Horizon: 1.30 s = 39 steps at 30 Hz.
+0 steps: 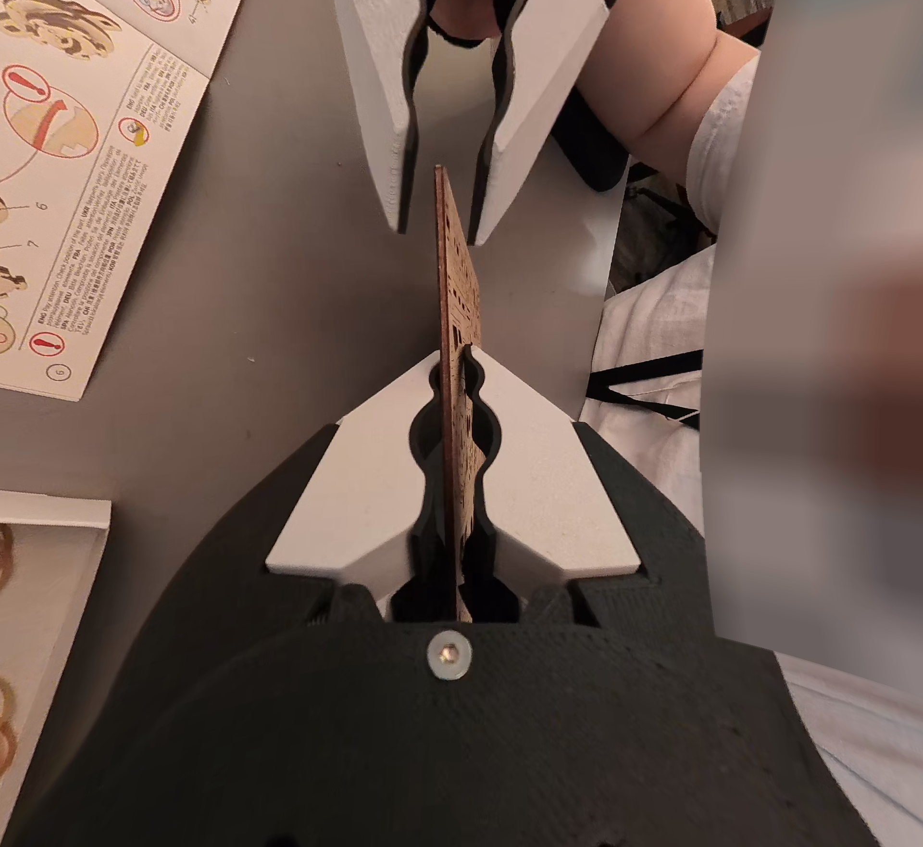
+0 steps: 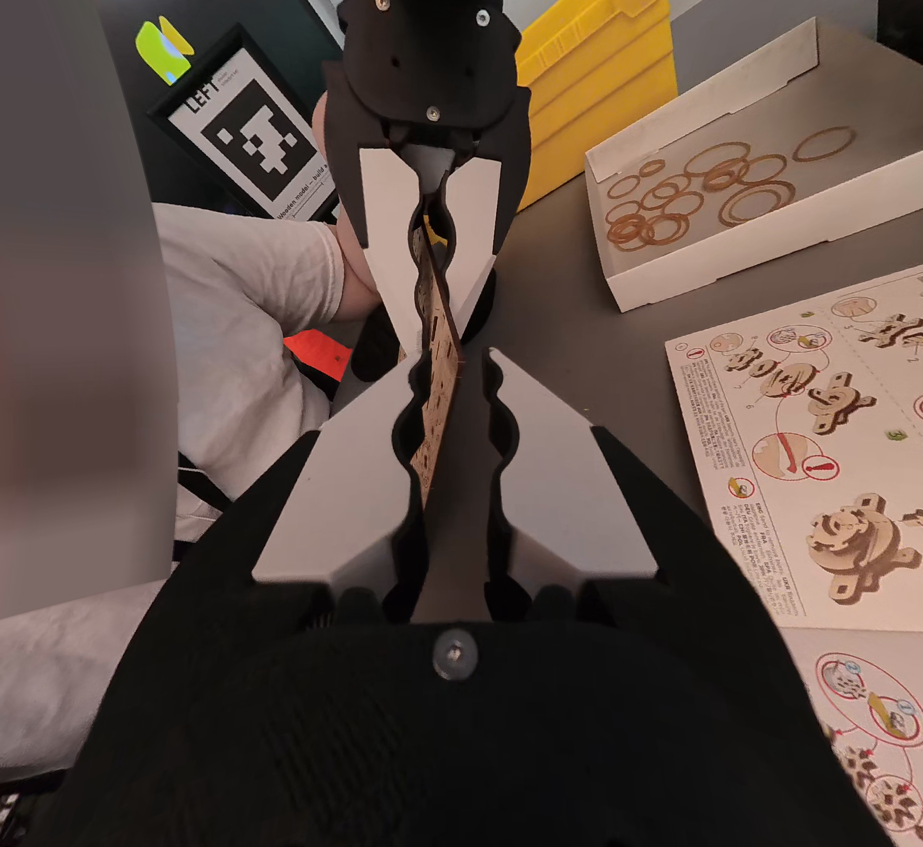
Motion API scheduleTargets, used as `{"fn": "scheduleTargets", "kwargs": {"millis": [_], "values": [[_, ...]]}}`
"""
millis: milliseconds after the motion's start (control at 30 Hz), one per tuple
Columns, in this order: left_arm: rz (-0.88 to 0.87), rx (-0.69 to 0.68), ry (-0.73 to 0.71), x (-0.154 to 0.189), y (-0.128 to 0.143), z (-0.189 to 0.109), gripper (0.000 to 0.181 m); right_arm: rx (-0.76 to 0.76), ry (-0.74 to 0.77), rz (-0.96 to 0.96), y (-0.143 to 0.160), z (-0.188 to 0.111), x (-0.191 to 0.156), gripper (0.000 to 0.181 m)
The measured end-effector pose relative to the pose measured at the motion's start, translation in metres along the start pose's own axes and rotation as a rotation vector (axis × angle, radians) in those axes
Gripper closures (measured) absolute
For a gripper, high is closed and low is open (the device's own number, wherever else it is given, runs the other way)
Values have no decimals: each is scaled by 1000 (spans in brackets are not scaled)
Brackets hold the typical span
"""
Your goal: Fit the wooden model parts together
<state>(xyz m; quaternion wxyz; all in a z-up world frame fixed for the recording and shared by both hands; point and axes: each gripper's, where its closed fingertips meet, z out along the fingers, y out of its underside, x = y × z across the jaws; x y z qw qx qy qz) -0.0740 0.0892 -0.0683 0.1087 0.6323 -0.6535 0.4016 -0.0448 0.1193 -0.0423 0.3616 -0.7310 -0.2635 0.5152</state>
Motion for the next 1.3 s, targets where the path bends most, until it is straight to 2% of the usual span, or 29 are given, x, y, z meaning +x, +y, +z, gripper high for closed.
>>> {"fn": "scheduleTargets", "kwargs": {"millis": [133, 467, 933, 1100, 1300], "values": [[4, 1, -5, 0, 0, 0, 179, -16, 8, -4, 1, 0, -1, 174], [11, 1, 5, 2, 0, 0, 179, -9, -23, 27, 0, -1, -3, 175], [24, -12, -16, 1, 1, 3, 178, -54, 26, 47, 4, 0, 2, 174], [12, -19, 47, 8, 3, 2, 180, -36, -37, 33, 1, 1, -9, 176], [15, 65, 68, 11, -12, -2, 179, -42, -31, 20, -1, 5, -14, 177]]}}
